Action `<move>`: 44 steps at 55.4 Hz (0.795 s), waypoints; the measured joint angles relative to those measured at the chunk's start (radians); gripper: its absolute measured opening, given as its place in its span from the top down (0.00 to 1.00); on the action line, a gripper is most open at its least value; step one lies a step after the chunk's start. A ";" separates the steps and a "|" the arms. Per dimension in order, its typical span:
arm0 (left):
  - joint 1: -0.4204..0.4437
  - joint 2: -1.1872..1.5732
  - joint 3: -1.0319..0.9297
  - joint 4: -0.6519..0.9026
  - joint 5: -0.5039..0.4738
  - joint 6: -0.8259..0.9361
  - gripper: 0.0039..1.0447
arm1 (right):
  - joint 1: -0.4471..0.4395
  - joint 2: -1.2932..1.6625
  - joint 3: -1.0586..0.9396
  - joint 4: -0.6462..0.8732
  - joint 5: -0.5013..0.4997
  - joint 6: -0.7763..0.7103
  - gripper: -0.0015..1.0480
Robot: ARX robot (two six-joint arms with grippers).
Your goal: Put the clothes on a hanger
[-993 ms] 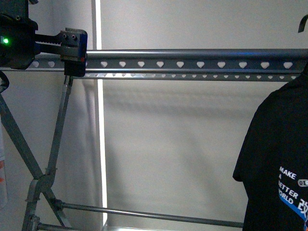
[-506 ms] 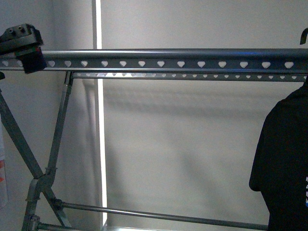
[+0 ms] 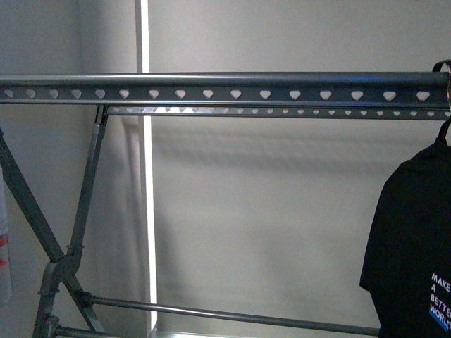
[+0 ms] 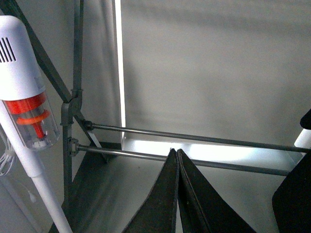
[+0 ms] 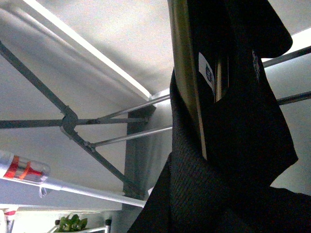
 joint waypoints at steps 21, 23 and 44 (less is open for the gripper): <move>0.000 -0.213 -0.206 -0.006 0.000 0.000 0.97 | 0.038 -0.142 -0.375 0.488 0.292 -0.143 0.53; 0.000 -0.234 -0.220 -0.014 0.000 0.000 0.97 | 0.035 -0.211 -0.433 0.553 0.301 -0.142 0.47; 0.000 -0.465 -0.311 -0.155 0.000 0.000 0.97 | 0.274 -1.366 -1.005 0.365 0.504 -0.217 0.16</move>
